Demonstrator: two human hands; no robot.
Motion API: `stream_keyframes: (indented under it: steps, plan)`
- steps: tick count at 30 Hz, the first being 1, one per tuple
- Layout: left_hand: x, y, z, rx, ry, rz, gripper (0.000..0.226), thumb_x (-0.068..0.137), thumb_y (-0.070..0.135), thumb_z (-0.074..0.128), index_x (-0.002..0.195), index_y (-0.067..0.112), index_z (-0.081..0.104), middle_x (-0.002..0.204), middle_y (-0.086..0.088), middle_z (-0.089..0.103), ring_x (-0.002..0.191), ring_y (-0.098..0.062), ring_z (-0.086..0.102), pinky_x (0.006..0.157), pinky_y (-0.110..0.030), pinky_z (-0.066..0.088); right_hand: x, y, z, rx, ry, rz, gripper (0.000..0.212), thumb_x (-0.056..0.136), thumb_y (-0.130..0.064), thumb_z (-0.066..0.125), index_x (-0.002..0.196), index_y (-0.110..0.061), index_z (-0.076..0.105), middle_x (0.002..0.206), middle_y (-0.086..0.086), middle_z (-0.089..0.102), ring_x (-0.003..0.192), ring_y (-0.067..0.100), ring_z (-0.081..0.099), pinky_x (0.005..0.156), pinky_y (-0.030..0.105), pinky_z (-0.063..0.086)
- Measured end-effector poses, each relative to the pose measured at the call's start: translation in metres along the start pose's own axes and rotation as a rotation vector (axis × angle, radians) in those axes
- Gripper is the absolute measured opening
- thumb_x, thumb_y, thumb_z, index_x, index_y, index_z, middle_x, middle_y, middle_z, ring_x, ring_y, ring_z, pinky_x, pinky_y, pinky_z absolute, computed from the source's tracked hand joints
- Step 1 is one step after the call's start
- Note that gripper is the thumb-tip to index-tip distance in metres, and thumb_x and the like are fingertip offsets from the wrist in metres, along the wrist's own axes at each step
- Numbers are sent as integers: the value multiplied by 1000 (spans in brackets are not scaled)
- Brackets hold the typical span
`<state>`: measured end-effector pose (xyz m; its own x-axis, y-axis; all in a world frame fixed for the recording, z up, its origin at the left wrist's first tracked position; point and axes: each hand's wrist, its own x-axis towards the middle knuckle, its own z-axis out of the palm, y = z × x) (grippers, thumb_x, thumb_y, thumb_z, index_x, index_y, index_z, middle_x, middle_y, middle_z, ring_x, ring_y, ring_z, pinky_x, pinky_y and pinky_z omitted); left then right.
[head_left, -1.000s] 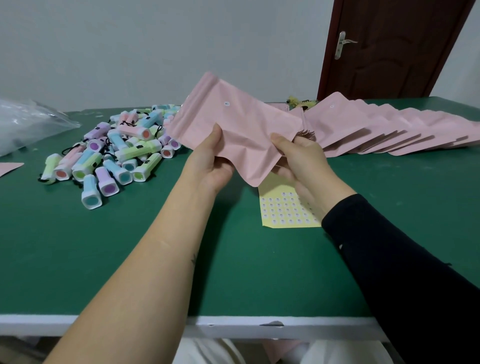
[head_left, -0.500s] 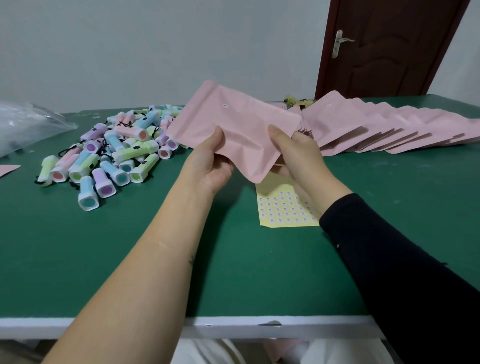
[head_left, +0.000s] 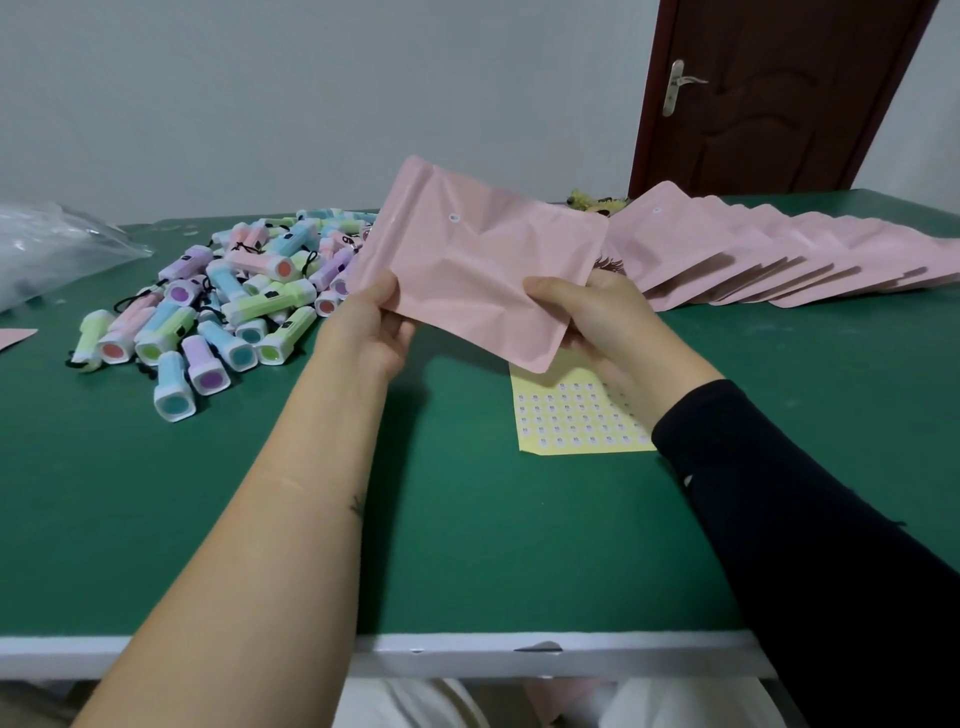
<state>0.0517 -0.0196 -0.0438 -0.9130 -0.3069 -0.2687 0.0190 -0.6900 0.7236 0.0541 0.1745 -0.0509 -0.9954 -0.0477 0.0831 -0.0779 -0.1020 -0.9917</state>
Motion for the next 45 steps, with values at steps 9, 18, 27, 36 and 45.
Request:
stream_keyframes:
  steps: [9, 18, 27, 36, 45]
  plan:
    - [3, 17, -18, 688, 30, 497, 18, 92, 45, 64, 84, 29, 68, 86, 18, 69, 80, 2, 66, 70, -15, 53, 5, -2, -17, -148, -141, 30, 22, 84, -19, 73, 104, -12, 70, 99, 3, 76, 91, 20, 73, 89, 40, 57]
    - [6, 17, -16, 936, -29, 672, 18, 95, 31, 62, 88, 15, 67, 94, -7, 70, 80, -18, 58, 82, -40, 53, 12, -1, -28, -177, -187, 58, 29, 83, -22, 75, 108, -10, 68, 99, 2, 76, 92, 19, 73, 87, 36, 58]
    - [9, 6, -18, 1023, 16, 735, 37, 97, 36, 53, 89, 0, 55, 70, -3, 49, 68, -20, 44, 64, -36, 37, 12, 1, -32, -72, -225, 105, 23, 85, -21, 72, 106, -12, 70, 101, 0, 76, 93, 16, 73, 74, 27, 57]
    - [9, -17, -8, 993, 19, 650, 27, 103, 47, 39, 112, 24, 49, 103, 4, 64, 90, -16, 64, 76, -28, 43, 25, -7, -58, 399, 105, 121, 25, 90, -13, 68, 114, -7, 64, 108, 6, 74, 96, 19, 72, 76, 34, 60]
    - [2, -65, 7, 1538, -515, 648, 34, 97, 35, 57, 130, 26, 59, 127, 11, 60, 120, -11, 51, 100, -33, 42, 74, -27, -81, 578, 408, -7, 16, 91, -12, 66, 107, -12, 65, 103, 5, 74, 92, 23, 71, 75, 43, 59]
